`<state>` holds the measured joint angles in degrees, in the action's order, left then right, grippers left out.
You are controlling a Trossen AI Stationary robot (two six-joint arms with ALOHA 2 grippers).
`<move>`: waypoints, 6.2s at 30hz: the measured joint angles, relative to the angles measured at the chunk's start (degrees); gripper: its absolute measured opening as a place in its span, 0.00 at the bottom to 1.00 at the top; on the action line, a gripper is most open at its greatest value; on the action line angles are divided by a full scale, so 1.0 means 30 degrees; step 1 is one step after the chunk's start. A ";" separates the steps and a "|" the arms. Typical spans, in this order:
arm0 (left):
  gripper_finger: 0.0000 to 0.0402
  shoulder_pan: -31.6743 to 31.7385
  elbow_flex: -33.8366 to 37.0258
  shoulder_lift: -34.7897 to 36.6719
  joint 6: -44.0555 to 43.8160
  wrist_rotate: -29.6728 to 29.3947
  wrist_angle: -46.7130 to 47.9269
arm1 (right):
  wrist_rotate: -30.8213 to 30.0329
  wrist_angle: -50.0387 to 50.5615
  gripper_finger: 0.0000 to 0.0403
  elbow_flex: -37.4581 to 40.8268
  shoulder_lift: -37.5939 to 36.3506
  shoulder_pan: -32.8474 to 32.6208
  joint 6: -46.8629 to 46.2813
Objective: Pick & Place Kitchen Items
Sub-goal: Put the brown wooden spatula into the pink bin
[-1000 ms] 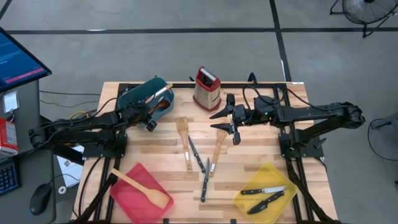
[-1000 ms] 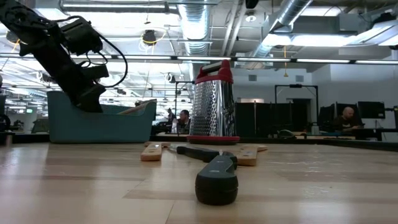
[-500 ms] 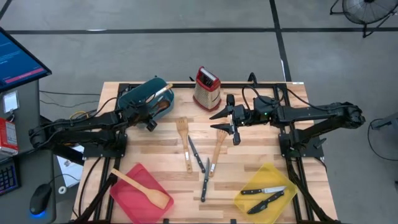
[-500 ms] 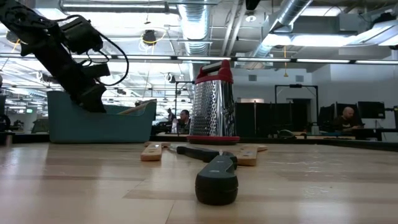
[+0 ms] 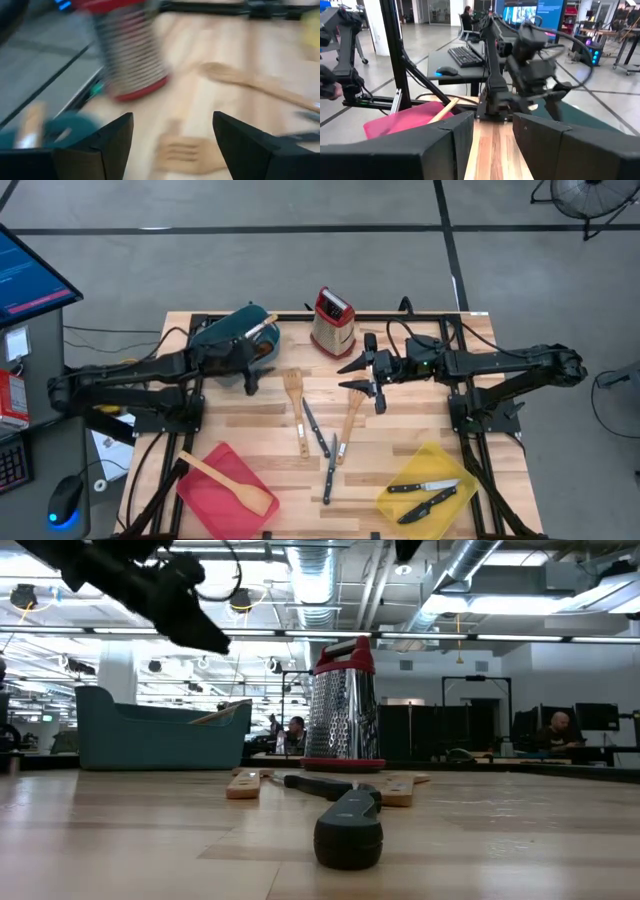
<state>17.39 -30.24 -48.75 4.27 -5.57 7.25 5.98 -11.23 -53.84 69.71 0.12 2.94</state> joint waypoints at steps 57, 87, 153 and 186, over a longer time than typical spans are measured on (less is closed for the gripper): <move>0.62 -0.6028 -0.1603 -1.5664 1.1068 0.7763 -0.7217 | 0.0005 0.1400 0.37 0.0005 0.0000 -0.0161 0.0000; 0.35 -0.5991 -0.1617 -1.7427 1.2634 0.7994 -0.7549 | 0.0004 0.0841 0.37 0.0005 0.0000 0.0656 0.0007; 0.44 -0.5143 -0.1588 -1.7639 0.8593 0.8566 -0.9367 | 0.0022 0.1409 0.37 0.0005 0.0007 0.0605 0.0007; 0.15 -0.5000 -0.1543 -1.4786 0.7478 0.6250 -1.0390 | 0.0022 0.1896 0.37 0.0005 0.0007 0.0597 -0.0007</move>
<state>2.39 -34.87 -93.11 26.70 13.18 -23.92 6.04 -5.54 -53.82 69.73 1.91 2.92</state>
